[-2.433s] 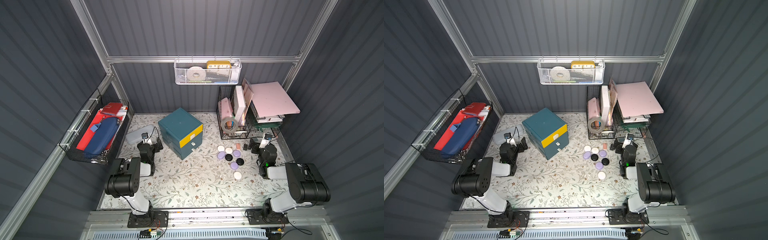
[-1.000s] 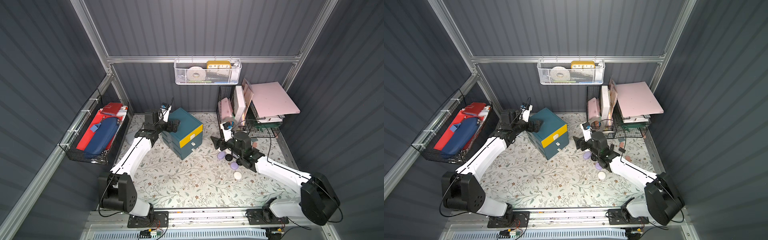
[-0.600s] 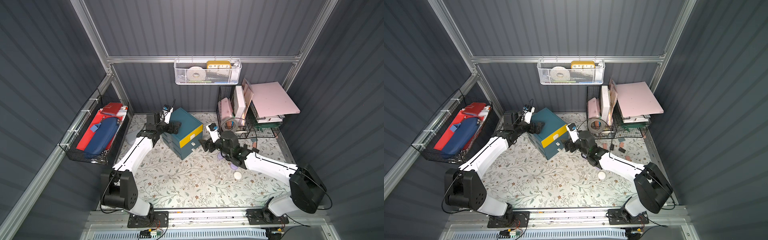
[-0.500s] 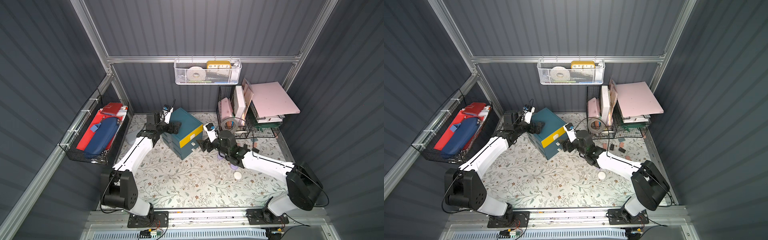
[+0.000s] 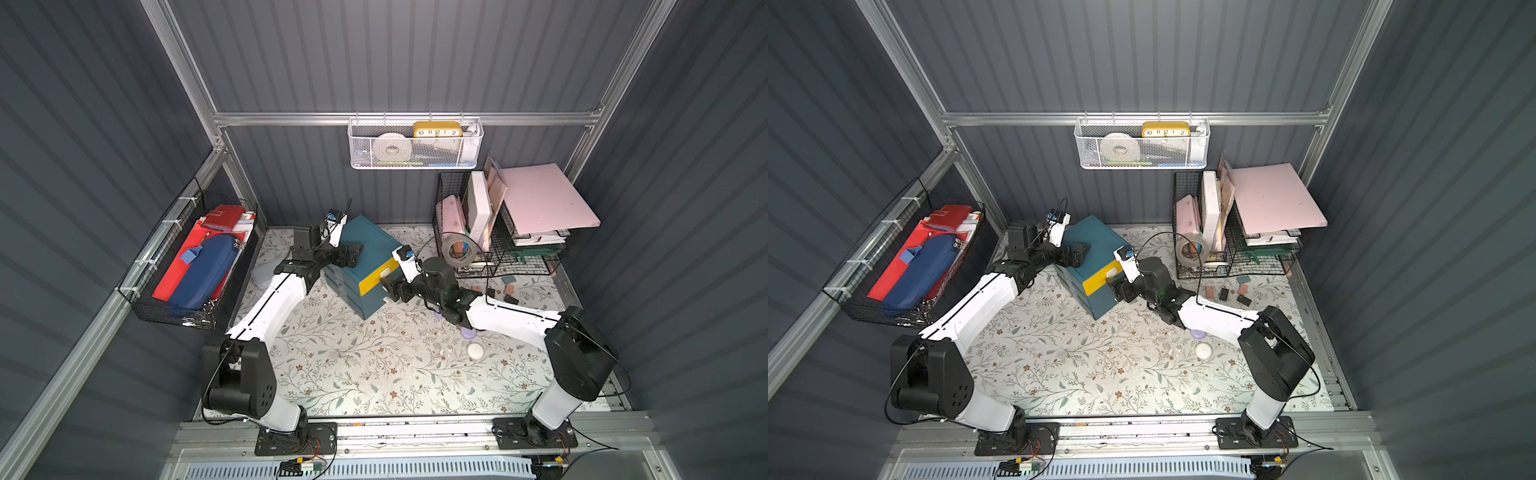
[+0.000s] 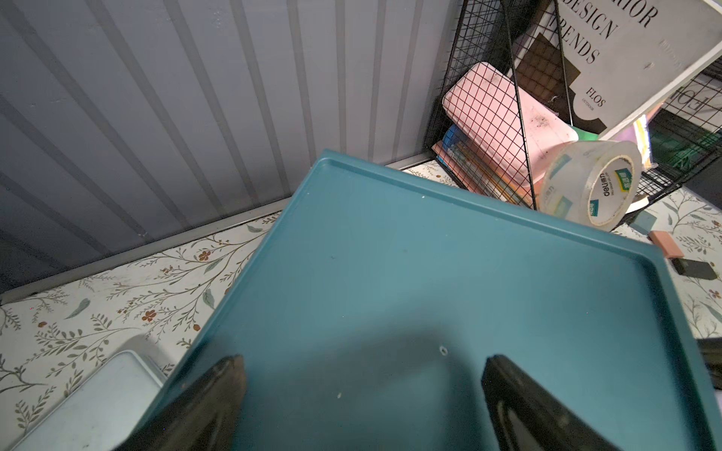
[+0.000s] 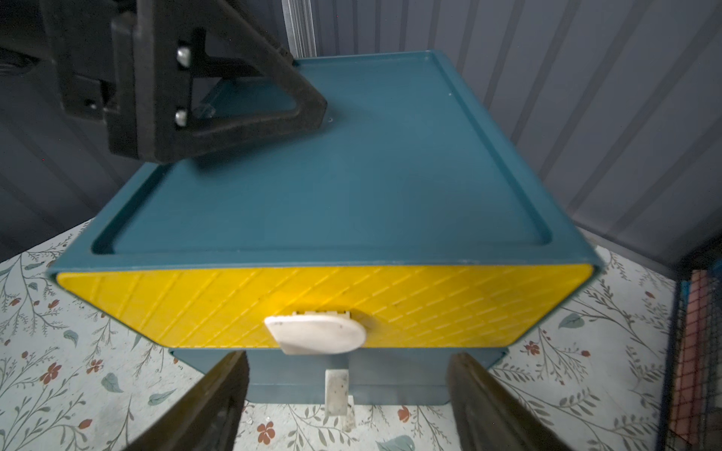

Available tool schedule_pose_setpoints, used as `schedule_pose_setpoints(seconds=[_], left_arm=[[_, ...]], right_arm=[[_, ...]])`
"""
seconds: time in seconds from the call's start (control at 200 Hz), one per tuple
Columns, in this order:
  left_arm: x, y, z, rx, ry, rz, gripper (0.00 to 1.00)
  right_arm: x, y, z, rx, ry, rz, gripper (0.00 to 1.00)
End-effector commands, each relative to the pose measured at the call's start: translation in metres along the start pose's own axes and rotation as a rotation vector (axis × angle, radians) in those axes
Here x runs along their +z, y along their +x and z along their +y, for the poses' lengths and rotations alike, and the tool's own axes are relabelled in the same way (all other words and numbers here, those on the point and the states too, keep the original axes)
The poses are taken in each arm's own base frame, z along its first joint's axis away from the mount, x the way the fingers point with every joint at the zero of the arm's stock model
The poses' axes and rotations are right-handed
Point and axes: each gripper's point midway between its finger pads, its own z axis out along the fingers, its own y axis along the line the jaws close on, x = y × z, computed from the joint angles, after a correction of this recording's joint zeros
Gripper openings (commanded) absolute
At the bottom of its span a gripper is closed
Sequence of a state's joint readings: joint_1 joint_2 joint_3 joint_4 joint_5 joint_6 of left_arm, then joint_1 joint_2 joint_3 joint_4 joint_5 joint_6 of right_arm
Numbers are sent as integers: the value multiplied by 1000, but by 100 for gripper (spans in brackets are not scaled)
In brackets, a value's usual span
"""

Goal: Put the bluetooth earphones in the drawer according to color
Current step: Open the drawer in the storage box.

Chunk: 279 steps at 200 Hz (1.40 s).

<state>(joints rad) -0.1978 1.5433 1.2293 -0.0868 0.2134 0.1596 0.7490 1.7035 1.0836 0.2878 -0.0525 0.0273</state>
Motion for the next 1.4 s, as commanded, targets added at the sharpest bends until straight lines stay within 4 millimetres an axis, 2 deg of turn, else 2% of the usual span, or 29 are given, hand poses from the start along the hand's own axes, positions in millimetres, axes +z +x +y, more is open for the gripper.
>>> schedule_pose_setpoints(seconds=[0.0, 0.25, 0.52, 0.921, 1.136, 1.351, 1.391], left_arm=[[7, 28, -6, -15, 25, 79, 99], [8, 31, -7, -15, 29, 87, 99], [8, 31, -8, -15, 34, 88, 99], [8, 33, -9, -14, 36, 94, 100], [10, 37, -9, -13, 33, 105, 99], [11, 38, -9, -13, 35, 106, 100], [11, 37, -9, -14, 35, 105, 99]], right_arm=[[5, -18, 5, 0, -13, -61, 83], [13, -19, 5, 7, -3, -66, 78], [14, -19, 7, 14, -12, -72, 65], [13, -16, 8, 6, -16, -60, 51], [13, -12, 7, 6, -14, -32, 30], [12, -6, 7, -1, -16, -2, 0], [11, -4, 7, 0, -20, 6, 0]])
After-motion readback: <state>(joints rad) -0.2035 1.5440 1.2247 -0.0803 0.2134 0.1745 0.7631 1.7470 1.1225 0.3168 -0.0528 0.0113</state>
